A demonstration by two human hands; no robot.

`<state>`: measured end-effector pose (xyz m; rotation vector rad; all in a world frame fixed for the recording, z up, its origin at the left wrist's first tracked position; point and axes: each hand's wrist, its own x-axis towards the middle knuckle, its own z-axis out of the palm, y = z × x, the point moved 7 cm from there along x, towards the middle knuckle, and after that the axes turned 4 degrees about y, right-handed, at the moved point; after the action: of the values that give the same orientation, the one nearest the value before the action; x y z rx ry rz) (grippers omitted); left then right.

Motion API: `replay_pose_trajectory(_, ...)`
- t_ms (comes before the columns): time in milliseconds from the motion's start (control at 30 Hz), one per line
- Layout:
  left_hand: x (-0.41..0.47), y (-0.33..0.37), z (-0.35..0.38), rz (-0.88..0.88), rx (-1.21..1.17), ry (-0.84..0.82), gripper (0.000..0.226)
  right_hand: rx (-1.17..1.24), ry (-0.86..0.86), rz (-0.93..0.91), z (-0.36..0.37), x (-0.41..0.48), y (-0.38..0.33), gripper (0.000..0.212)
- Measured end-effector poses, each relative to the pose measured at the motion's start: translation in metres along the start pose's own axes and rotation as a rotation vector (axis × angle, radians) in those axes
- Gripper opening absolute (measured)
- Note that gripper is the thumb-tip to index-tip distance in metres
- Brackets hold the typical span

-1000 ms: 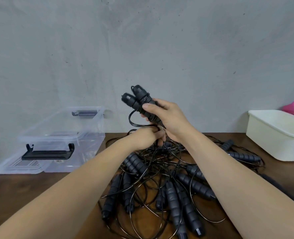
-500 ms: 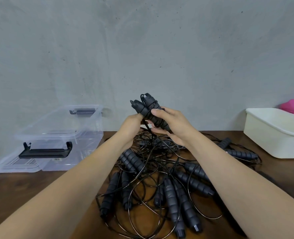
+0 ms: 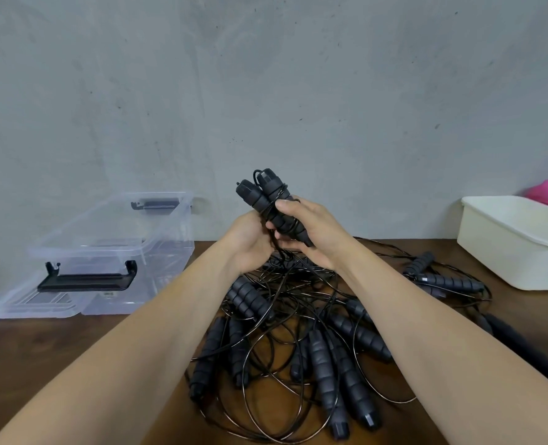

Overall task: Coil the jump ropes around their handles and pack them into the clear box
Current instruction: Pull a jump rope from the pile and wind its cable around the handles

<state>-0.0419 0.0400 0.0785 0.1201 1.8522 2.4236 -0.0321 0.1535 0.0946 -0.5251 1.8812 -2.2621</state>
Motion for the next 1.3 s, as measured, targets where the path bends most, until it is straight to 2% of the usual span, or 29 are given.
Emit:
replay_pose_trajectory(200, 0.003, -0.006, -0.007, -0.043, 0.074, -0.049, 0.06, 0.057, -0.083, 0.006, 0.005, -0.002, 0.004, 0.024)
replay_pose_trajectory(367, 0.003, -0.014, -0.01, -0.066, -0.018, -0.026, 0.053, 0.016, -0.055, 0.0, 0.011, -0.002, 0.003, 0.027)
replay_pose_trajectory(533, 0.004, -0.024, -0.004, -0.022, 0.063, -0.146, 0.046, -0.063, 0.04, -0.038, 0.002, 0.001, -0.007, 0.031)
replay_pose_trajectory(600, 0.003, -0.024, -0.006, 0.042, 0.108, -0.118, 0.057, -0.058, 0.048, -0.056, 0.0, 0.002, -0.013, 0.03)
replay_pose_trajectory(667, 0.0, -0.026, -0.009, 0.093, 0.23, -0.087, 0.078, -0.059, 0.069, -0.073, -0.002, 0.002, -0.021, 0.025)
replay_pose_trajectory(733, -0.004, -0.032, -0.011, 0.107, 0.38, -0.104, 0.088, -0.053, 0.102, -0.101, -0.005, 0.003, -0.029, 0.025)
replay_pose_trajectory(800, -0.01, -0.033, -0.011, 0.159, 0.534, -0.143, 0.076, -0.028, 0.133, -0.129, -0.008, 0.007, -0.036, 0.027)
replay_pose_trajectory(900, -0.006, -0.031, -0.018, 0.309, 0.815, -0.131, 0.031, -0.014, 0.172, -0.155, -0.01, 0.008, -0.046, 0.027)
replay_pose_trajectory(967, 0.001, -0.037, -0.028, 0.342, 0.926, -0.121, 0.016, 0.023, 0.204, -0.177, -0.011, 0.006, -0.06, 0.025)
replay_pose_trajectory(1033, 0.004, -0.043, -0.037, 0.349, 0.985, -0.092, 0.013, 0.073, 0.226, -0.198, -0.014, 0.005, -0.078, 0.026)
replay_pose_trajectory(1167, 0.003, -0.045, -0.043, 0.348, 0.957, -0.046, 0.011, 0.034, 0.247, -0.219, -0.019, 0.005, -0.104, 0.026)
replay_pose_trajectory(1300, 0.005, -0.041, -0.035, 0.38, 0.99, 0.002, 0.019, -0.025, 0.298, -0.268, -0.027, 0.007, -0.099, 0.02)
